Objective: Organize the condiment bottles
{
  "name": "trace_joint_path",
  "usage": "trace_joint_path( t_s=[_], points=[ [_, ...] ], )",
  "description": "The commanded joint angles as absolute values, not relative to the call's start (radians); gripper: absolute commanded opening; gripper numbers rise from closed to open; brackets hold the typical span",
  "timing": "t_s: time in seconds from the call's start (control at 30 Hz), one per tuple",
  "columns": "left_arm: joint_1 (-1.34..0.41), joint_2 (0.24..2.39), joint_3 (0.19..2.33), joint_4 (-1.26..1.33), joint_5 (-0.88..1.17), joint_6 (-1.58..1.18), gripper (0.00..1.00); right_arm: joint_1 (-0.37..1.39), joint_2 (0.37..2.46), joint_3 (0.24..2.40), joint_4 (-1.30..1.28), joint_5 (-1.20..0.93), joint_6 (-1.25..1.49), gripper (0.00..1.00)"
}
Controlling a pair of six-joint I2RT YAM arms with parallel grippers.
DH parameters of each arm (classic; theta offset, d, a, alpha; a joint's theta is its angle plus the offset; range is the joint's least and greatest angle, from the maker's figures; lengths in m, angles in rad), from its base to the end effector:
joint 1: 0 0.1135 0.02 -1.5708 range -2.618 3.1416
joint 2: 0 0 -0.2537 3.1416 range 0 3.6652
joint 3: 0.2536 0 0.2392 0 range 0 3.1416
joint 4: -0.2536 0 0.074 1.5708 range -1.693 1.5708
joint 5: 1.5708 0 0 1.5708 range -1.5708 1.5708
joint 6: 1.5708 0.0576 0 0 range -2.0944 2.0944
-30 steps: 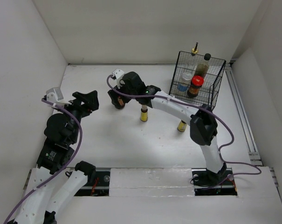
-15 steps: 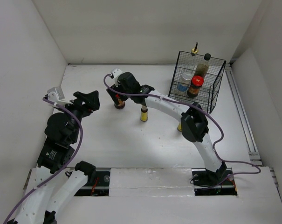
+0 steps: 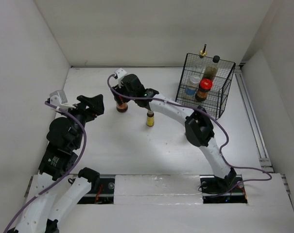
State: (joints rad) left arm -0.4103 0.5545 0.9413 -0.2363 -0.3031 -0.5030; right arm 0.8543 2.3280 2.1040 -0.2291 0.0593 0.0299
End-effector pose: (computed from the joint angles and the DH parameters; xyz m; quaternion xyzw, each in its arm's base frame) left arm 0.1202 -0.0336 0.4093 -0.1442 0.6385 -0.2422 0.7162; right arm 0.3648 0.4137 0.2474 -0.3251 0.7828 0.2040 0.4898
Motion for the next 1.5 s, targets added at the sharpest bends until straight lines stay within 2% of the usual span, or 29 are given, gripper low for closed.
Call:
trace_joint_path(
  t_s=[0.0,0.23,0.37,0.5,0.7,1.07,1.47],
  points=[
    [-0.407,0.56,0.953,-0.202,-0.296,-0.508,0.82,0.83,2.171,2.056,-0.059,-0.012,0.098,0.56],
    [-0.407,0.56,0.953,-0.193,-0.296,-0.499,0.82,0.692,1.864,1.864,0.236,-0.25,0.287,0.54],
    [-0.407,0.551,0.943,-0.193,-0.296,-0.499,0.82,0.566,1.688,1.679,0.343,-0.313,0.374,0.54],
    [-0.407,0.551,0.943,-0.193,-0.285,-0.499,0.82,0.45,1.504,1.479,0.353,-0.292,0.393,0.53],
    [-0.407,0.561,0.953,-0.193,-0.276,-0.499,0.82,0.22,1.237,1.372,0.166,-0.233,0.35,0.5],
    [-0.407,0.561,0.953,-0.193,-0.276,-0.499,0.82,-0.064,1.167,1.362,-0.035,-0.115,0.265,0.5],
    [-0.407,0.561,0.953,-0.193,-0.276,-0.499,0.82,-0.13,1.275,1.419,-0.026,-0.035,0.207,0.5]
  ],
)
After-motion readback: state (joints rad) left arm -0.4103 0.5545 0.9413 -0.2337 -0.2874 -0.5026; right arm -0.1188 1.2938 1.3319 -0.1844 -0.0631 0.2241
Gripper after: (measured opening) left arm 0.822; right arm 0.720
